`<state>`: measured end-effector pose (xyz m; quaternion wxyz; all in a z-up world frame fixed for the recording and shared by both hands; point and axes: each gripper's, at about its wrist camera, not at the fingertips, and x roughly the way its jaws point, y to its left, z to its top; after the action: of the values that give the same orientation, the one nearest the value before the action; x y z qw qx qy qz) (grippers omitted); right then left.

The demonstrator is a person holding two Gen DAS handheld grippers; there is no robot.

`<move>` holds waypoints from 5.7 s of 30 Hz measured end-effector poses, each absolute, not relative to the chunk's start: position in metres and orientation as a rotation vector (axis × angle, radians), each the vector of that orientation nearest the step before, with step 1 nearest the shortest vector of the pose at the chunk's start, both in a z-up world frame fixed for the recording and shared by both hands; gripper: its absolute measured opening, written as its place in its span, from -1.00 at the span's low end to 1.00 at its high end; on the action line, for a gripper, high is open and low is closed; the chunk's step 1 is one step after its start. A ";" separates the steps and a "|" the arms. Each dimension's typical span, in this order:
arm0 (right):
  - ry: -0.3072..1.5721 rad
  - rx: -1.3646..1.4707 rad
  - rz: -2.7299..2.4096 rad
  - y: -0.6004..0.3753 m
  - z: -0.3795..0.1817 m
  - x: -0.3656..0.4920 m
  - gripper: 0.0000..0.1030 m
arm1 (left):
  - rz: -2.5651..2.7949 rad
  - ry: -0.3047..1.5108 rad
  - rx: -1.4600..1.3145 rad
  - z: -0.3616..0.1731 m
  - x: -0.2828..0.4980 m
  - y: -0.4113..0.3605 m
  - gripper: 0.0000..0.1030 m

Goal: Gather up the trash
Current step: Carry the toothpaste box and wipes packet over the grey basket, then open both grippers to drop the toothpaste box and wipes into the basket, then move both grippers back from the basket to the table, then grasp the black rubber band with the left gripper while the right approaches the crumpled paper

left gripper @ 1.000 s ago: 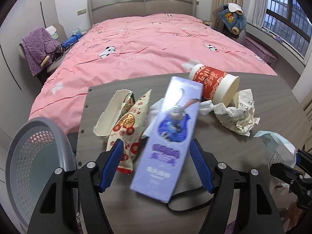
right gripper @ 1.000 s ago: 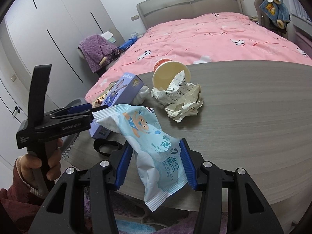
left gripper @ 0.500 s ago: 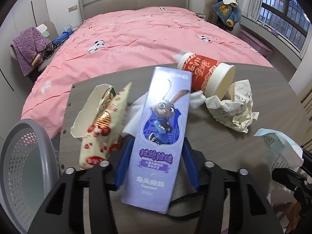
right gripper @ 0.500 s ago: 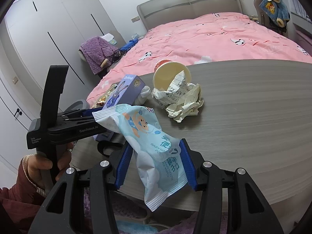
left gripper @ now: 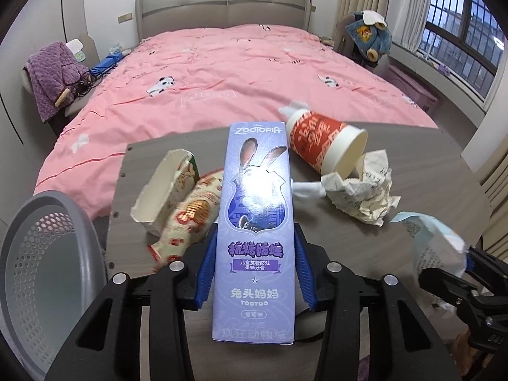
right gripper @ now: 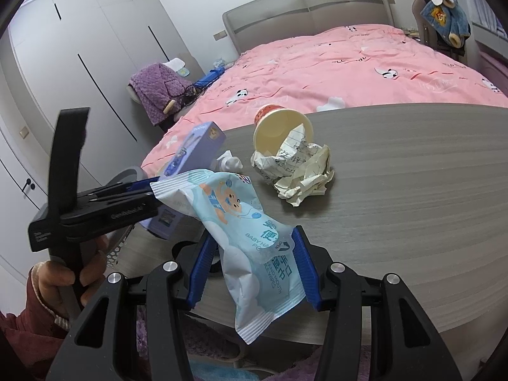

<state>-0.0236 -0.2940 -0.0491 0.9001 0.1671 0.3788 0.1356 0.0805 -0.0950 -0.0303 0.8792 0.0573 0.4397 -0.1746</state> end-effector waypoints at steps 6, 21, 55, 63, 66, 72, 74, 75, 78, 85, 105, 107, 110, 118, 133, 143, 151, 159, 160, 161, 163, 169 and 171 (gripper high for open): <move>0.774 0.335 0.293 -0.287 -0.042 -0.020 -0.07 | -0.334 0.874 0.090 -0.013 0.064 -0.078 -0.16; 0.758 0.268 0.387 -0.221 -0.016 -0.001 -0.07 | -0.196 0.797 -0.022 0.015 0.034 0.014 -0.16; 0.832 0.035 0.586 0.007 -0.020 0.085 -0.06 | 0.168 0.879 -0.092 -0.024 0.042 0.195 -0.16; 0.830 0.018 0.579 0.017 -0.023 0.091 -0.05 | 0.181 0.884 -0.093 -0.026 0.048 0.196 -0.16; 0.834 0.017 0.580 0.018 -0.023 0.094 -0.01 | 0.182 0.885 -0.097 -0.026 0.049 0.197 -0.16; 0.814 0.007 0.583 0.019 -0.022 0.093 0.27 | 0.194 0.878 -0.107 -0.025 0.046 0.197 -0.07; 0.816 0.010 0.583 0.019 -0.022 0.093 0.28 | 0.199 0.874 -0.107 -0.024 0.044 0.197 -0.03; 0.817 0.011 0.582 0.019 -0.023 0.093 0.28 | 0.202 0.873 -0.107 -0.024 0.044 0.197 -0.01; 0.823 0.012 0.580 0.018 -0.024 0.093 0.28 | 0.209 0.870 -0.107 -0.023 0.042 0.197 0.07; 0.819 0.016 0.573 0.018 -0.023 0.092 0.29 | 0.218 0.870 -0.111 -0.021 0.041 0.199 0.12; 0.795 0.036 0.493 -0.014 -0.018 0.070 0.48 | 0.263 0.852 -0.102 -0.009 0.029 0.192 0.35; 0.790 0.044 0.464 -0.027 -0.016 0.066 0.51 | 0.249 0.851 -0.100 -0.006 0.030 0.185 0.35; 0.780 0.060 0.412 -0.050 -0.012 0.059 0.57 | 0.220 0.842 -0.090 -0.002 0.030 0.172 0.37; 0.785 0.075 0.267 -0.116 -0.010 0.036 0.58 | 0.104 0.837 -0.052 0.005 0.027 0.116 0.38; 0.798 0.155 0.057 -0.241 -0.029 -0.014 0.64 | -0.193 0.860 0.026 0.004 0.018 -0.010 0.38; 0.775 0.213 -0.043 -0.307 -0.042 -0.046 0.80 | -0.280 0.928 0.082 -0.017 0.013 -0.079 0.39; 0.769 0.289 -0.081 -0.346 -0.054 -0.062 0.81 | -0.355 1.006 0.121 -0.041 0.003 -0.123 0.39; 0.766 0.322 -0.077 -0.360 -0.065 -0.069 0.82 | -0.363 1.066 0.160 -0.064 0.003 -0.148 0.39; 0.766 0.324 -0.076 -0.360 -0.065 -0.069 0.82 | -0.359 1.068 0.157 -0.065 0.005 -0.148 0.39; 0.765 0.331 -0.073 -0.361 -0.067 -0.069 0.82 | -0.353 1.069 0.155 -0.066 0.007 -0.149 0.39; 0.761 0.341 -0.067 -0.363 -0.067 -0.070 0.82 | -0.341 1.071 0.151 -0.069 0.009 -0.150 0.39; 0.758 0.353 -0.058 -0.366 -0.070 -0.071 0.82 | -0.327 1.050 0.151 -0.073 0.014 -0.153 0.39; 0.762 0.356 -0.057 -0.366 -0.071 -0.070 0.82 | -0.336 1.043 0.143 -0.073 0.015 -0.152 0.36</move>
<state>-0.0705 -0.3663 -0.0714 0.9125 0.1727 0.3697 -0.0275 0.0153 -0.1519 -0.0729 0.8511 0.0679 0.4955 -0.1595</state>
